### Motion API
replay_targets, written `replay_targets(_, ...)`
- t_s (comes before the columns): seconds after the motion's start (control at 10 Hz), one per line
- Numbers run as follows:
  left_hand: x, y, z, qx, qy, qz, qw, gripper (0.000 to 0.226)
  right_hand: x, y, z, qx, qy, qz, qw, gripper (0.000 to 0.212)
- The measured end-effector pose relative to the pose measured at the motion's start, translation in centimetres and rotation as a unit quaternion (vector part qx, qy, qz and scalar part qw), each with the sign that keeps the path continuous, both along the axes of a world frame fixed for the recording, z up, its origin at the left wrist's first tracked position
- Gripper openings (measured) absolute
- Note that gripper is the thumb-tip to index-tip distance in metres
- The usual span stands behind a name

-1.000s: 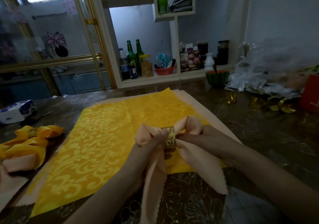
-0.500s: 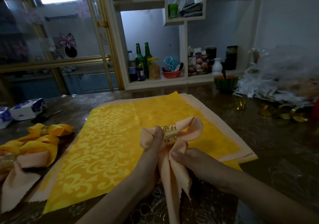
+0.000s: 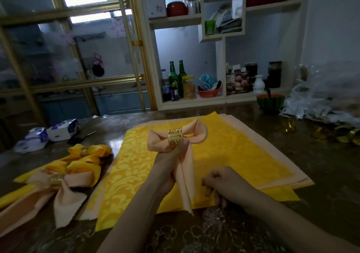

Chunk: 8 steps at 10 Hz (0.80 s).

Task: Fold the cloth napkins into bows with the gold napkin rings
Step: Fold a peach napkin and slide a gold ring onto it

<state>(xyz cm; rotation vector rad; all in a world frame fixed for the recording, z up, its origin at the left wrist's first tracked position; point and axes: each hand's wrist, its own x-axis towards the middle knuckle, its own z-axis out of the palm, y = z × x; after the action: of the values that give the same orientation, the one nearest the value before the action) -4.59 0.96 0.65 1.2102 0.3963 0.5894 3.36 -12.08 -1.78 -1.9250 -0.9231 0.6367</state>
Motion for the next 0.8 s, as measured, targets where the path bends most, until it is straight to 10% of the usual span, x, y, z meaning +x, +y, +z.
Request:
replay_targets(0.4, -10.0, 4.8, 0.4, 0.062, 0.100, 0.049, 0.992, 0.018, -4.9, 2.6, 1.2, 0.015, 0.009, 0.080, 0.997, 0.012)
replay_targets(0.6, -20.3, 21.8, -8.4, 0.065, 0.223, 0.162, 0.959, 0.061, -10.2, 6.7, 0.2, 0.012, -0.015, 0.183, 0.983, 0.015)
replay_targets(0.8, -25.4, 16.4, -3.1, 0.180, 0.296, 0.232, 0.909, 0.037, -14.6, 12.0, -0.5, 0.052, -0.026, 0.224, 0.973, 0.014)
